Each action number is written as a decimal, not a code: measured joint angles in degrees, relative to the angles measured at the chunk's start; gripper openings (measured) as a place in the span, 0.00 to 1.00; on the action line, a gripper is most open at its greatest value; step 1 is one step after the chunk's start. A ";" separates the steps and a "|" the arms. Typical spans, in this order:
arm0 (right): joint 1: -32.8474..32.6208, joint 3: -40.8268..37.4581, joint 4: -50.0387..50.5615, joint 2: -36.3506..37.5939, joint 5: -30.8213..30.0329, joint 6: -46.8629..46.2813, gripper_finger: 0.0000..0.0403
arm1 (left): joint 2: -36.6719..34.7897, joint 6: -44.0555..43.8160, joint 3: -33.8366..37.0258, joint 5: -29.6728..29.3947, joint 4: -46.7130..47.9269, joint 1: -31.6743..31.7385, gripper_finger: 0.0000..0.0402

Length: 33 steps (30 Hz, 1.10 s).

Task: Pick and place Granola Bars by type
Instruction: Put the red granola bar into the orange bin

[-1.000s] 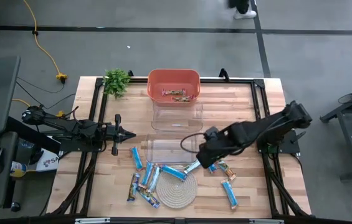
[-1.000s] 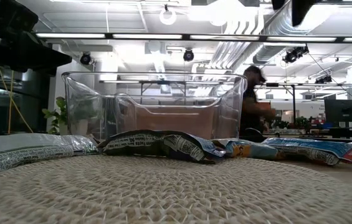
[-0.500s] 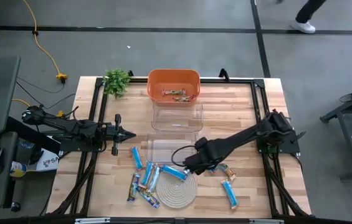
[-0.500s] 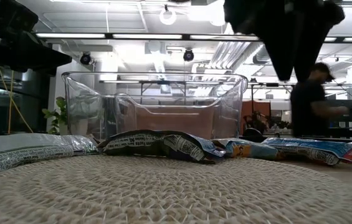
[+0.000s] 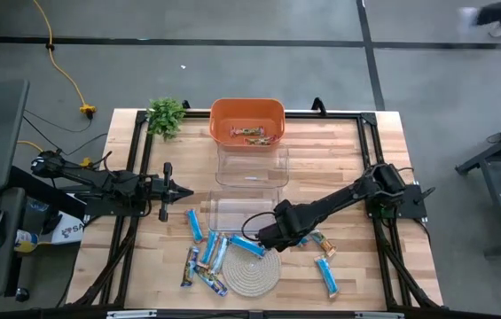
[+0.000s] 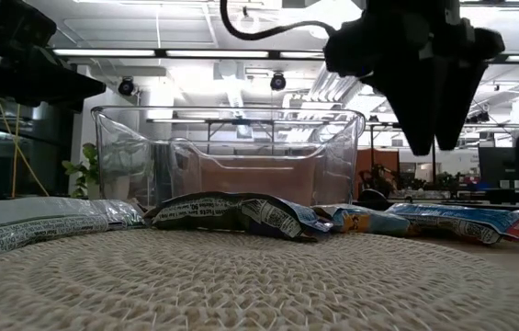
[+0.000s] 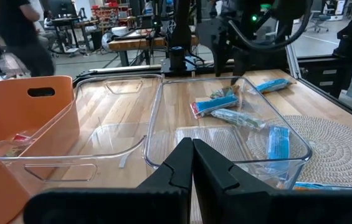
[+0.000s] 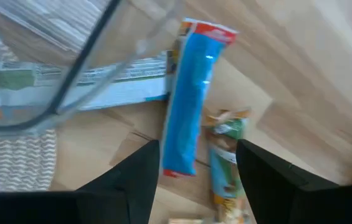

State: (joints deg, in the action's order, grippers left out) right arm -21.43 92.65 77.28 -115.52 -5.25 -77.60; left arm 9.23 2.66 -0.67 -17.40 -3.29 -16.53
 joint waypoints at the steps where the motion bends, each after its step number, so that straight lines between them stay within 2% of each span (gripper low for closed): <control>1: -0.03 -1.02 -1.46 0.20 0.47 0.25 0.49 | 0.00 -0.01 0.00 0.00 0.00 0.01 0.02; 7: -0.95 -10.20 -11.59 3.43 2.84 -0.20 0.49 | 0.00 0.00 0.00 0.02 0.00 0.01 0.02; 13: -1.80 -15.99 -13.41 6.52 2.93 -1.51 0.49 | 0.00 0.02 0.00 0.02 0.00 -0.01 0.02; 21: -1.89 -18.86 -21.84 6.99 4.05 -0.62 0.49 | 0.00 0.00 0.00 0.02 0.00 -0.01 0.02; 33: -1.95 -22.45 -24.84 7.01 4.19 -2.13 0.49 | 0.00 0.00 0.00 0.02 0.02 -0.01 0.02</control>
State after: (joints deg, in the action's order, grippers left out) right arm -23.38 70.19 52.44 -108.51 -1.06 -79.73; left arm 9.23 2.66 -0.67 -17.39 -3.27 -16.53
